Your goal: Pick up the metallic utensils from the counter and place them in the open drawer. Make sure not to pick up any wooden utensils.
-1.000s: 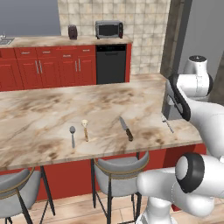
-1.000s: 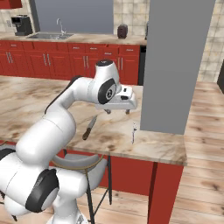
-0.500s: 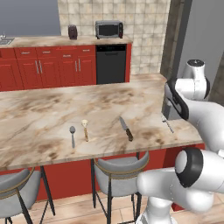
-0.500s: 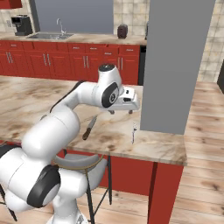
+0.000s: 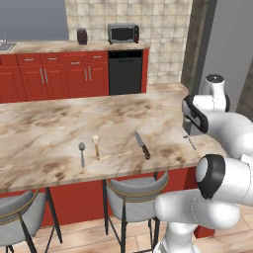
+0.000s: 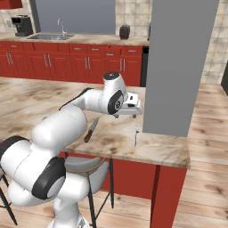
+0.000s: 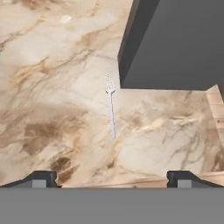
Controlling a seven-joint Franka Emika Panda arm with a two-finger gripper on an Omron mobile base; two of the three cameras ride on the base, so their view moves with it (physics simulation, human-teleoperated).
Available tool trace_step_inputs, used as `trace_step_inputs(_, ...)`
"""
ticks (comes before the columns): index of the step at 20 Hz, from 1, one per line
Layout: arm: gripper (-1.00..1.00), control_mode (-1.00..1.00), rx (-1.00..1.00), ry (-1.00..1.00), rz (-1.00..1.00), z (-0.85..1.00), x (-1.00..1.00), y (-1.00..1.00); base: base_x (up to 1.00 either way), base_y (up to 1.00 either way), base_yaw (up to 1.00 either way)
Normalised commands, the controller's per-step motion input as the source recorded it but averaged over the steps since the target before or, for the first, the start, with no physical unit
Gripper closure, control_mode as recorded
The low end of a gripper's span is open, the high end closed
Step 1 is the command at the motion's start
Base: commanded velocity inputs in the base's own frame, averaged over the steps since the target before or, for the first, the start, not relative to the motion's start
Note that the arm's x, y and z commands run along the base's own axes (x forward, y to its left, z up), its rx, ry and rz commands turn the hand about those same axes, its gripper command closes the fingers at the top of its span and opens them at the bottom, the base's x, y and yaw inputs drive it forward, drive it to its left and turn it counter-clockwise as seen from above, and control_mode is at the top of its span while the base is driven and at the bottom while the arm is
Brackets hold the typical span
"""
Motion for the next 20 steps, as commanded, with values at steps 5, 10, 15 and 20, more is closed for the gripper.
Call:
trace_step_inputs(5, -1.0, -1.0, 0.0, 0.0, 0.0, -0.4, 0.29, 0.0, 0.0, 0.0, 0.0)
trace_step_inputs(10, -1.0, -1.0, 0.0, 0.0, 0.0, -0.32, 0.21, -0.07, 0.0, 0.0, 0.0)
trace_step_inputs(15, -1.0, -1.0, 0.02, 0.0, 0.0, -0.31, 0.08, -0.17, 0.0, 0.0, 0.0)
trace_step_inputs(20, -1.0, -1.0, 0.01, 0.0, 0.0, -0.31, 0.08, -0.17, 0.0, 0.0, 0.0)
